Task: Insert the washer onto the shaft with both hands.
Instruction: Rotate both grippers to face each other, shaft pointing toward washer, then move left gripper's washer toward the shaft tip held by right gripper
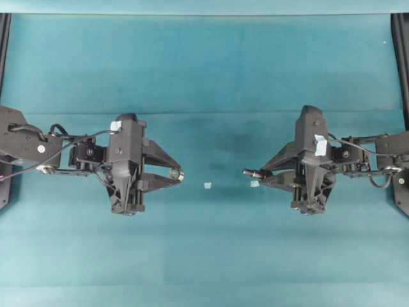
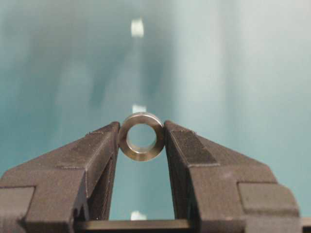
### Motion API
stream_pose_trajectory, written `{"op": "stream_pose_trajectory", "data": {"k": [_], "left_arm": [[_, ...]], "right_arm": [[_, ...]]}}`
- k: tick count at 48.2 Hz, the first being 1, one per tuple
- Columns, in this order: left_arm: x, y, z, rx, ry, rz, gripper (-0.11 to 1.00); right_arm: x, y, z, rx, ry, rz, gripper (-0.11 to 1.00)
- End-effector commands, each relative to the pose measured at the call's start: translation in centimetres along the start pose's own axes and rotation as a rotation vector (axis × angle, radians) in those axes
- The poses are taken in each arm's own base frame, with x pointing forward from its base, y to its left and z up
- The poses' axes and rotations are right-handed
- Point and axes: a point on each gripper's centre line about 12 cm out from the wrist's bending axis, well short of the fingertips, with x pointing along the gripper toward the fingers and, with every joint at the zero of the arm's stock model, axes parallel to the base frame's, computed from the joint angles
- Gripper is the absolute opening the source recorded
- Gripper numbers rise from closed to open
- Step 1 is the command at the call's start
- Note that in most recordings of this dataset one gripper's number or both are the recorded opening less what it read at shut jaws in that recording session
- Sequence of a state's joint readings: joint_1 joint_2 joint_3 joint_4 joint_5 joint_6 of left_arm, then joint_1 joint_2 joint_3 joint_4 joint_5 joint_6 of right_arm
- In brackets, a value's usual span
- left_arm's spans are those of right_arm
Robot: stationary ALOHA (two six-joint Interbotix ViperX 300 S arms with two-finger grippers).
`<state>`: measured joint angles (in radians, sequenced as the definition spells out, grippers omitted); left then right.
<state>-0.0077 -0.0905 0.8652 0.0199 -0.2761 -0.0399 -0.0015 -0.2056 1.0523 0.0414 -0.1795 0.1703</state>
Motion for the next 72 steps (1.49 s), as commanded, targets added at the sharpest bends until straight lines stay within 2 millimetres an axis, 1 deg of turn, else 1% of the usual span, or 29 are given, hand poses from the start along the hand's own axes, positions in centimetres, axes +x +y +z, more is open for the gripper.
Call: {"op": "stream_pose_trajectory", "data": {"k": [1, 13, 29, 44, 58, 72], "left_arm": [[-0.2, -0.1, 1.2, 0.002, -0.051, -0.003, 0.35], [-0.2, -0.1, 1.9, -0.001, -0.107, -0.006, 0.35], [0.0, -0.2, 3.3, -0.008, -0.178, -0.009, 0.35], [1.3, -0.2, 4.1, -0.006, -0.185, -0.011, 0.35], [2.6, -0.8, 3.8, 0.000, -0.167, -0.024, 0.35], [3.6, -1.0, 4.2, 0.003, -0.170, -0.027, 0.35]], "right_arm": [[-0.1, 0.3, 0.8, 0.001, -0.040, 0.011, 0.00], [0.1, 0.6, 1.1, -0.005, -0.097, 0.029, 0.00], [1.2, 1.4, 1.0, -0.018, -0.134, 0.058, 0.00], [1.8, 1.7, 1.3, -0.018, -0.178, 0.069, 0.00], [2.0, 1.7, 1.4, -0.013, -0.208, 0.075, 0.00], [2.3, 1.8, 1.8, -0.012, -0.238, 0.082, 0.00]]}}
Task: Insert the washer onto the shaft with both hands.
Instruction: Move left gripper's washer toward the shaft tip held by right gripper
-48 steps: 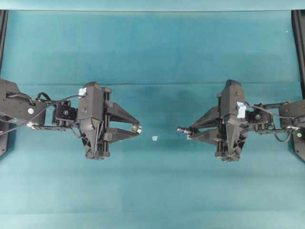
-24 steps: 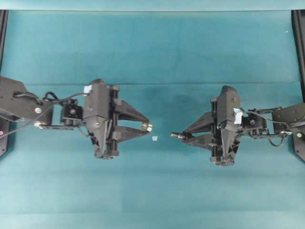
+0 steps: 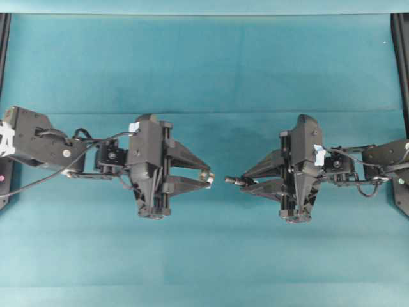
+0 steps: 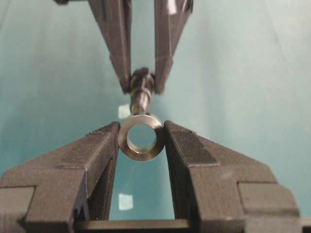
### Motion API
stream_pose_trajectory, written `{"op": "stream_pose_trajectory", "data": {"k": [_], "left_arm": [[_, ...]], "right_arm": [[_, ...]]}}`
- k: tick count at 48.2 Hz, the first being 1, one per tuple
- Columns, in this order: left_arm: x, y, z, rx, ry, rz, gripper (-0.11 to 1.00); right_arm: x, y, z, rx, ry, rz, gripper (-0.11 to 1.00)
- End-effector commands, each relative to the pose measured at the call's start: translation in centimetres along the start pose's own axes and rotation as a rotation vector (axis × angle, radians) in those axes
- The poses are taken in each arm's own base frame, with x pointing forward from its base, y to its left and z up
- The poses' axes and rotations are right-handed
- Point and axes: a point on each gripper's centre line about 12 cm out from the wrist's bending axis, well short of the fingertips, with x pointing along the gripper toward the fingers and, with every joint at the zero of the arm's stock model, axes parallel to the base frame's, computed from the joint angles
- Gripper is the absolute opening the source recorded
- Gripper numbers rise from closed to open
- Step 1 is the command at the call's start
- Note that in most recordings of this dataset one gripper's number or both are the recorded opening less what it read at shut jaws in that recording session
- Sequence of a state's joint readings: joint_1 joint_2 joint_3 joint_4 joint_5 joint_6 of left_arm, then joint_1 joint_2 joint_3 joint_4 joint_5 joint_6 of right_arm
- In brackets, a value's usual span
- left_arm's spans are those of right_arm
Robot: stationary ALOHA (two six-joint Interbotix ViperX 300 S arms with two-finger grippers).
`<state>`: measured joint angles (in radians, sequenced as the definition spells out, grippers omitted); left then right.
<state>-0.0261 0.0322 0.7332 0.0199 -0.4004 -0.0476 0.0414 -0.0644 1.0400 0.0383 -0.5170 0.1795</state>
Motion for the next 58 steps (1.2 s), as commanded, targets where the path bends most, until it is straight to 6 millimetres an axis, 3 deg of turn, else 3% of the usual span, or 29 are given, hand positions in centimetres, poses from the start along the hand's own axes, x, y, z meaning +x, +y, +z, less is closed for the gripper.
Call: {"op": "stream_pose_trajectory", "data": {"k": [1, 26, 58], "left_arm": [[0.3, -0.1, 1.1, 0.002, -0.035, -0.003, 0.35], [1.8, -0.1, 0.7, 0.003, -0.020, -0.004, 0.35], [2.3, -0.2, 0.8, 0.003, -0.023, -0.006, 0.35]], "right_arm": [[0.2, 0.4, 1.0, 0.006, -0.042, 0.015, 0.00], [0.6, 0.8, 1.3, 0.001, -0.060, 0.028, 0.00], [0.9, 0.9, 1.7, 0.004, -0.090, 0.032, 0.00]]}}
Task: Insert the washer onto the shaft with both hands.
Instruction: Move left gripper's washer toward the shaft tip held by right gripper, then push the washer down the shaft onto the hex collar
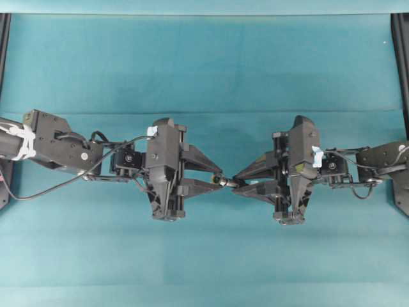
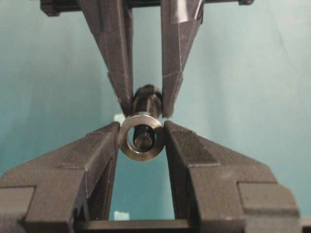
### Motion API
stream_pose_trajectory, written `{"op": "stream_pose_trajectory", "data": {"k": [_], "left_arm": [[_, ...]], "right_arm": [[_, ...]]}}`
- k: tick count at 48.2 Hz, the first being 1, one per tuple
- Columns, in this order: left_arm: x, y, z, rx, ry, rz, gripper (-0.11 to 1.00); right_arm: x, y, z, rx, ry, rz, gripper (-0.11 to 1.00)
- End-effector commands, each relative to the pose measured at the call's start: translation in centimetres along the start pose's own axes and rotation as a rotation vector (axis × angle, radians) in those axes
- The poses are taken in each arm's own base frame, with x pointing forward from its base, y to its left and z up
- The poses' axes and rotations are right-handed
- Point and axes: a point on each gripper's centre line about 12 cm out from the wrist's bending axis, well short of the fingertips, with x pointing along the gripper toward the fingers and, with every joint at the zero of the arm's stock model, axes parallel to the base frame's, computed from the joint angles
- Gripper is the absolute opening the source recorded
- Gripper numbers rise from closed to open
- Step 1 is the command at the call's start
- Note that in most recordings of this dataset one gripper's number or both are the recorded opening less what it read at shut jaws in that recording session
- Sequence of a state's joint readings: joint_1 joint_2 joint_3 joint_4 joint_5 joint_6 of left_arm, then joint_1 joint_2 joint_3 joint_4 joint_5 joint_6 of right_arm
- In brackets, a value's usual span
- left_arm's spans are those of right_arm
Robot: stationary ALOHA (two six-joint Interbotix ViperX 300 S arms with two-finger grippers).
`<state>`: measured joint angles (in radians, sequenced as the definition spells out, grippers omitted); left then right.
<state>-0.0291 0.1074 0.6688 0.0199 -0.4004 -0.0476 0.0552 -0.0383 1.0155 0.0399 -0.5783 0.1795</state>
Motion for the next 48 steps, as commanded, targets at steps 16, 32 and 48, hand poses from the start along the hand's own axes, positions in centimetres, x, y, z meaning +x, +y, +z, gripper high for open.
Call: {"op": "stream_pose_trajectory", "data": {"k": [16, 32, 48], "left_arm": [[0.6, -0.5, 1.1, 0.005, -0.035, -0.012, 0.35], [0.8, -0.4, 0.9, 0.008, -0.027, -0.010, 0.35], [1.4, -0.5, 1.0, 0.016, -0.021, -0.011, 0.35]], "right_arm": [[0.3, 0.3, 1.2, 0.010, -0.052, 0.011, 0.00], [0.4, 0.2, 1.4, 0.012, -0.065, 0.009, 0.00], [0.4, 0.2, 1.5, 0.013, -0.067, 0.009, 0.00]]}}
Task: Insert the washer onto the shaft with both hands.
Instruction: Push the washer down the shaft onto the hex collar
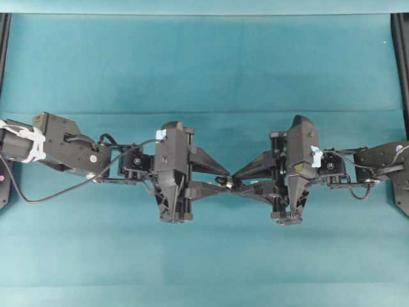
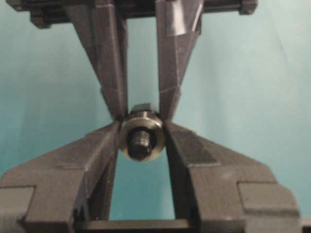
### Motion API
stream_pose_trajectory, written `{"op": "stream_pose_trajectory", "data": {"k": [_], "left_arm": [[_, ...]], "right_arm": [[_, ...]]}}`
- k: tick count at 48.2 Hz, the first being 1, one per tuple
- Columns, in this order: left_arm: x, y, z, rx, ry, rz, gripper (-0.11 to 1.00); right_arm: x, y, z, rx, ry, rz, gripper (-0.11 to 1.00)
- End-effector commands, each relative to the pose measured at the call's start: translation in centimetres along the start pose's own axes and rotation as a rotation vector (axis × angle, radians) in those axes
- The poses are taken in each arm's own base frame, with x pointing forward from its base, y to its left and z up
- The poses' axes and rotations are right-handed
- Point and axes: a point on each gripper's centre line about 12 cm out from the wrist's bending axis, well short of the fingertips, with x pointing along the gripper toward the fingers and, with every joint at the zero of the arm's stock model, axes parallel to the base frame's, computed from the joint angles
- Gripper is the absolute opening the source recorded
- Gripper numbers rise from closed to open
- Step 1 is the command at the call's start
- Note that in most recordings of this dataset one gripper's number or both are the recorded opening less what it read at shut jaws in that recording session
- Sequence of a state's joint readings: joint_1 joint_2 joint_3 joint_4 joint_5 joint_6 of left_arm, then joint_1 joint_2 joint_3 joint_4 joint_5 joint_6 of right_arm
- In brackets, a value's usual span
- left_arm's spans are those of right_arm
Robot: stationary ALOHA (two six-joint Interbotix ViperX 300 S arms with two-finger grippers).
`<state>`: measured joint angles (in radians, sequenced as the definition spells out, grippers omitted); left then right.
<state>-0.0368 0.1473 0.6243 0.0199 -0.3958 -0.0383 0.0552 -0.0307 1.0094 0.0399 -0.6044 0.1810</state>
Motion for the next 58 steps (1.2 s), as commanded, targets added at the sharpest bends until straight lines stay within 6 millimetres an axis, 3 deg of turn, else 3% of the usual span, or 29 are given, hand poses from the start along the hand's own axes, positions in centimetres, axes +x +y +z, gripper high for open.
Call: {"op": "stream_pose_trajectory", "data": {"k": [1, 58], "left_arm": [[0.18, -0.15, 0.75, 0.004, -0.017, -0.004, 0.35], [0.60, 0.27, 1.05, -0.017, 0.035, 0.008, 0.36]], "right_arm": [[0.27, 0.13, 1.15, 0.011, -0.043, 0.005, 0.00], [0.25, 0.05, 0.69, 0.009, -0.013, -0.001, 0.00]]}}
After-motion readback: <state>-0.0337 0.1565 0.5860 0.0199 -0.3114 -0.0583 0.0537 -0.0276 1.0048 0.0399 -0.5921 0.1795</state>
